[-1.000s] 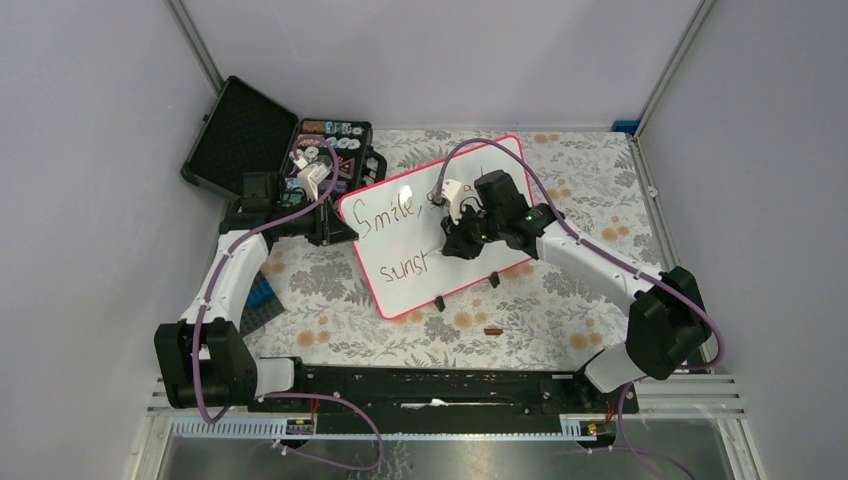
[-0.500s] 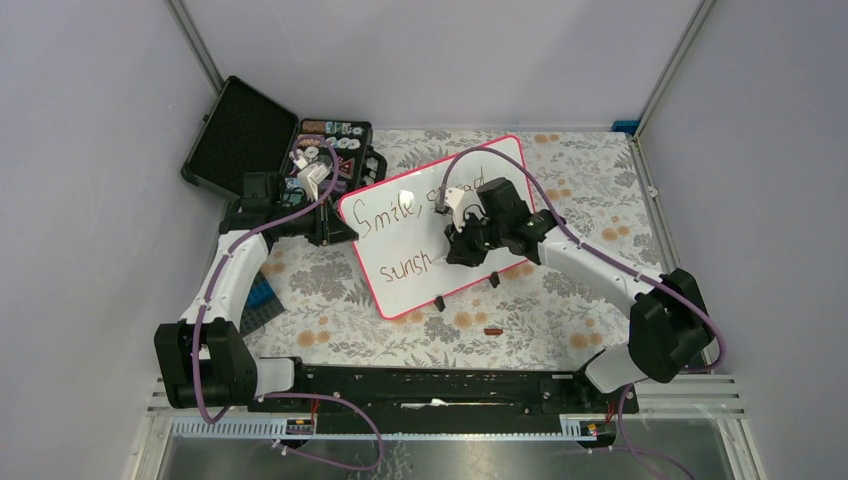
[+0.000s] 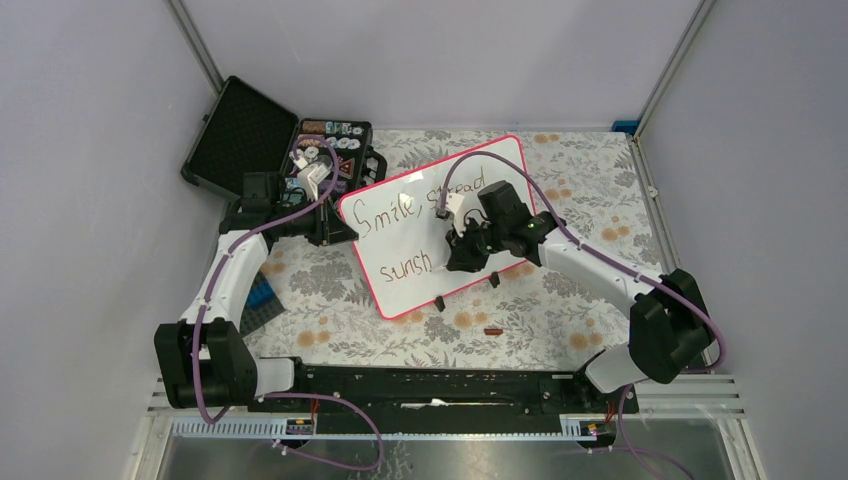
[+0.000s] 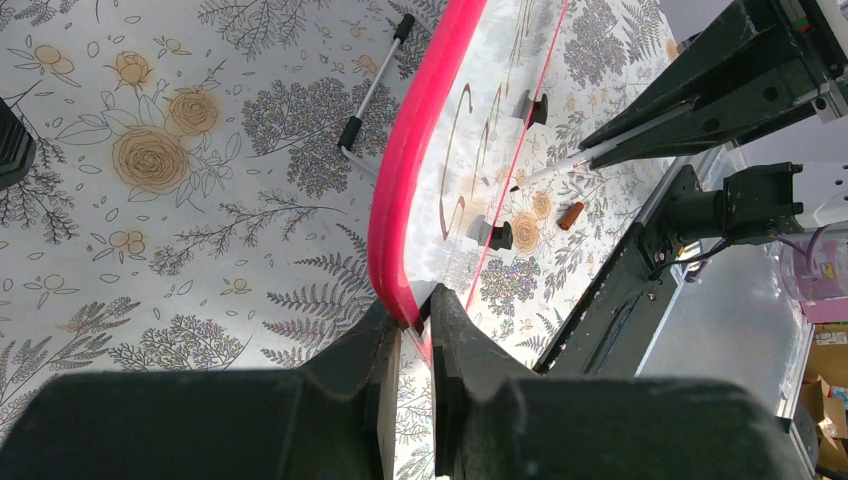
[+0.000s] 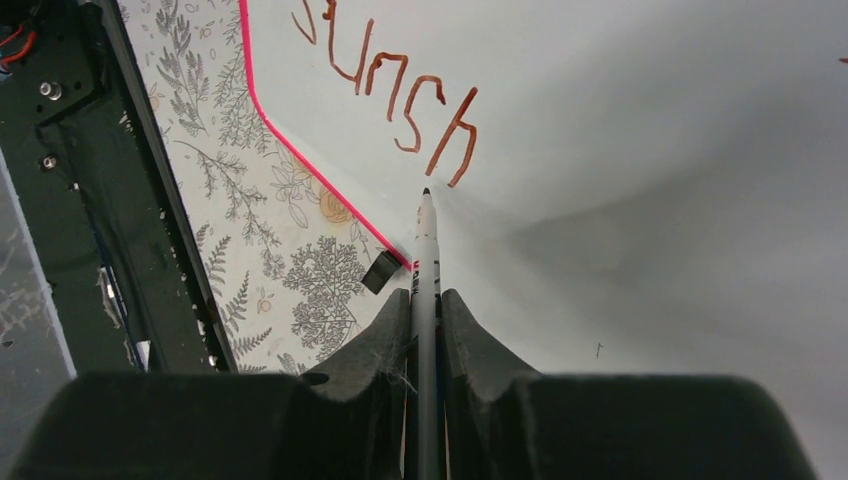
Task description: Write a sentence on the whiteboard
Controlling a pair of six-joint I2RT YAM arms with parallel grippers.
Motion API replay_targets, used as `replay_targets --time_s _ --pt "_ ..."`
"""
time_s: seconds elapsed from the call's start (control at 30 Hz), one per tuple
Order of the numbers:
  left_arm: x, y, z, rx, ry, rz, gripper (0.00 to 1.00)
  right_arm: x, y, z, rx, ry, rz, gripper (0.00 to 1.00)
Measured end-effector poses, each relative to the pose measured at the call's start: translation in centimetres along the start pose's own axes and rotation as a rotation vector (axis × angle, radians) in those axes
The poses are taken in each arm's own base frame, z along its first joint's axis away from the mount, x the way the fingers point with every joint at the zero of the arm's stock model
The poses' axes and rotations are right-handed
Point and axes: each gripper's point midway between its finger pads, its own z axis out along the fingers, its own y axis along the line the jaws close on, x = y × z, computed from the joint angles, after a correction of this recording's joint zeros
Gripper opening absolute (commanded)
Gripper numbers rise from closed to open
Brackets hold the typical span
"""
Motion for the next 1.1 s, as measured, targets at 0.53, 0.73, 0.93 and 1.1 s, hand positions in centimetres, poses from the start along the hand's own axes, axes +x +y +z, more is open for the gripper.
replay_targets --time_s 0.53,0.73,0.93,1.1 --pt "0.0 0.0 0.0 0.001 0.001 -0.001 0.0 -1.2 -0.1 -2.1 -0.035 -0.034 -0.001 0.0" --pt "0.0 0.0 0.0 0.001 0.001 -0.001 0.0 -1.4 -0.4 -2.2 -0.021 -0.037 -0.004 0.0" --pt "0.0 0.0 0.0 0.001 0.001 -0.001 0.0 -1.8 -1.0 -2.1 0.01 -0.048 -0.006 0.0" --pt "0.0 0.0 0.0 0.001 0.001 -0.001 0.0 -2.5 -1.5 -2.0 0.024 -0.061 -0.01 0.0"
